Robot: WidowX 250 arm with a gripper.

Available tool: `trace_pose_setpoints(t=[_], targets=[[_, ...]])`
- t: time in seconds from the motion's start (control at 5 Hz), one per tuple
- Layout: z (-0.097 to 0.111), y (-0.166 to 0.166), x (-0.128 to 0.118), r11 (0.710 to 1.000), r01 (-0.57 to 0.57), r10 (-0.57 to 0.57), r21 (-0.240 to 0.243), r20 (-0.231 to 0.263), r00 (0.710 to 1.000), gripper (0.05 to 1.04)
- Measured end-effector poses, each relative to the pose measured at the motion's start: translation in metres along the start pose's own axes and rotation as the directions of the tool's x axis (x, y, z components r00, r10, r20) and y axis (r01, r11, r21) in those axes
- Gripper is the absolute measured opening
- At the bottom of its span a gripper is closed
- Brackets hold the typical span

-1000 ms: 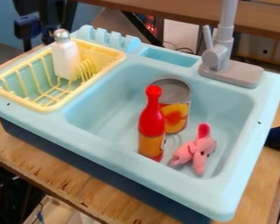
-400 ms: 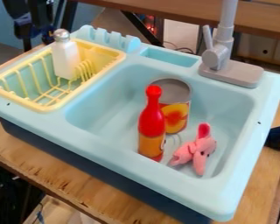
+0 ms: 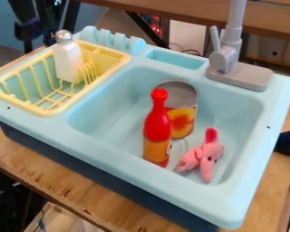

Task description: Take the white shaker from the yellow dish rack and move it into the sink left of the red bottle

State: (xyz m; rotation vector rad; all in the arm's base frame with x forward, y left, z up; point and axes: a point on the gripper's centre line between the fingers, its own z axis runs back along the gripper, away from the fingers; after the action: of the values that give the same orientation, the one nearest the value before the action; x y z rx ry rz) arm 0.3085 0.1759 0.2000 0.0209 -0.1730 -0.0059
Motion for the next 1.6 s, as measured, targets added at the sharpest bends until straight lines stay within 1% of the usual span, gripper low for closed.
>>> trace_pose_setpoints(t=[0.2, 0.4, 0.6, 0.8, 1.0, 1.2, 1.4, 1.6], targets=[[-0.012, 0.000, 0.015, 0.998, -0.015, 0.016, -0.053, 0.018, 1.000, 1.002], [-0.014, 0.002, 0.019, 0.998, -0.031, 0.032, -0.056, 0.011, 0.999, 1.002], [-0.016, -0.001, 0.023, 0.997, -0.037, 0.039, -0.071, 0.030, 0.999, 1.002], [-0.019, -0.009, 0.024, 0.996, -0.034, 0.035, -0.078, 0.017, 0.999, 1.002], [-0.027, -0.017, 0.023, 0.996, -0.039, 0.039, -0.086, -0.005, 0.999, 1.002], [-0.029, -0.018, 0.023, 0.995, -0.054, 0.054, -0.080, -0.009, 0.999, 0.938], [-0.040, -0.025, 0.026, 0.997, -0.049, 0.046, -0.058, -0.054, 0.997, 0.698], [-0.038, -0.023, 0.022, 0.996, -0.072, 0.069, -0.044, -0.078, 0.995, 0.518]])
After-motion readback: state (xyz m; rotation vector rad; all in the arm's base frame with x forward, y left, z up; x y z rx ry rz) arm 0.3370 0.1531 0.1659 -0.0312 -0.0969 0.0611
